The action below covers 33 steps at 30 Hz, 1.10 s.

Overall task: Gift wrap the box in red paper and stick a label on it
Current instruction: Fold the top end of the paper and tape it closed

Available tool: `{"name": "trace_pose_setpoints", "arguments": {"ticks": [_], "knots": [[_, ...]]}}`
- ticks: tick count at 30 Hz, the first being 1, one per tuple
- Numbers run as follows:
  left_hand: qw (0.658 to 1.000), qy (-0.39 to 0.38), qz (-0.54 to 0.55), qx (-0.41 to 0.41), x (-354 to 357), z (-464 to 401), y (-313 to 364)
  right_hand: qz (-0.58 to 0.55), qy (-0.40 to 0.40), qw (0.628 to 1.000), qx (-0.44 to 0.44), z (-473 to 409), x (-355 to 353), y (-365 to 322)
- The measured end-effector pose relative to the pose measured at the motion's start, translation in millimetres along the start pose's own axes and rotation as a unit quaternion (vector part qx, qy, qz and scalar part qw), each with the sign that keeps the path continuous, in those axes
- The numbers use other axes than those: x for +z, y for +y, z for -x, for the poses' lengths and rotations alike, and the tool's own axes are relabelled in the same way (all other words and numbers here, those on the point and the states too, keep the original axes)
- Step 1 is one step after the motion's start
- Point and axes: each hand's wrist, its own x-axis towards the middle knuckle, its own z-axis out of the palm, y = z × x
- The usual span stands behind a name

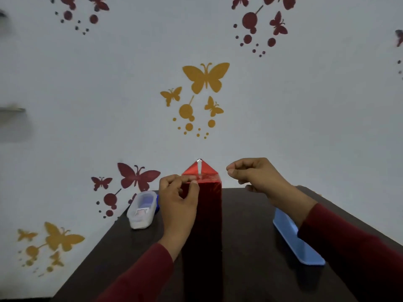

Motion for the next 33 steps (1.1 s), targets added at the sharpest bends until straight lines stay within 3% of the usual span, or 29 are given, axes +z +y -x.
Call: {"name": "trace_pose_setpoints", "arguments": {"ticks": [2,6,11,25,33], "knots": [[0.996,0.020,0.025,-0.079,-10,-13,-9,0.013,-0.012,1.000,0.003,-12,17,-13],[0.953,-0.061,0.125,-0.271,-23,-30,-14,0.041,-0.054,0.997,0.027,-38,46,-38],[0.914,-0.103,0.197,-0.340,-23,-37,-11,0.127,-0.106,0.984,0.066,-62,67,-51],[0.873,-0.163,0.290,-0.356,-16,-40,-7,0.199,-0.129,0.966,0.107,-92,83,-42],[0.873,-0.158,0.295,-0.356,-15,-39,-4,0.244,-0.126,0.958,0.080,-89,88,-41]]}}
